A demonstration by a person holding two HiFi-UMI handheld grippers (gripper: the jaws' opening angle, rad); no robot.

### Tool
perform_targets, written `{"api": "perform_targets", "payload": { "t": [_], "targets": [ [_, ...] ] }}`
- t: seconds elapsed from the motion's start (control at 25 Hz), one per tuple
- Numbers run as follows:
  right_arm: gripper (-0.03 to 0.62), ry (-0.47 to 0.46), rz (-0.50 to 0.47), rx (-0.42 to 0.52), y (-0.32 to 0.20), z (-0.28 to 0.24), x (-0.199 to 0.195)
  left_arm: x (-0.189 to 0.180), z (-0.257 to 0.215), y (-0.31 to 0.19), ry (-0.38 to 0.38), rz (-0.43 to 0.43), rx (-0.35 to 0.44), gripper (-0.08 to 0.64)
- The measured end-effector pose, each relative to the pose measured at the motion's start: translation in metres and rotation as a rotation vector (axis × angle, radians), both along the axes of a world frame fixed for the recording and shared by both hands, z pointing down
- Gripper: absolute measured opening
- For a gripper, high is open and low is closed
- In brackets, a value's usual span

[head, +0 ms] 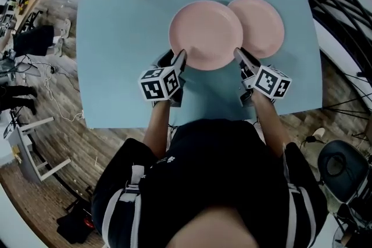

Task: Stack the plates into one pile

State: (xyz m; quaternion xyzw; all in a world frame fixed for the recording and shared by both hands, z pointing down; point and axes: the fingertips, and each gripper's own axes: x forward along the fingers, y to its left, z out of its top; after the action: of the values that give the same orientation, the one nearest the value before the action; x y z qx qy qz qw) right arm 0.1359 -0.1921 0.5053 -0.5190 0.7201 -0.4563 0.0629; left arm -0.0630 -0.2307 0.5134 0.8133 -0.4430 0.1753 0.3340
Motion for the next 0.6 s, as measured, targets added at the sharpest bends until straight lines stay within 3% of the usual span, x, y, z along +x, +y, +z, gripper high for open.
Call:
{"api": "perform_targets", "payload": {
  "t": [0.6],
  "targets": [
    [0.074, -0.009, 0.054, 0.005, 0.010, 0.001, 0.104, 0.106, 0.001, 0.006, 0.008, 0.036, 0.002, 0.161]
  ]
}}
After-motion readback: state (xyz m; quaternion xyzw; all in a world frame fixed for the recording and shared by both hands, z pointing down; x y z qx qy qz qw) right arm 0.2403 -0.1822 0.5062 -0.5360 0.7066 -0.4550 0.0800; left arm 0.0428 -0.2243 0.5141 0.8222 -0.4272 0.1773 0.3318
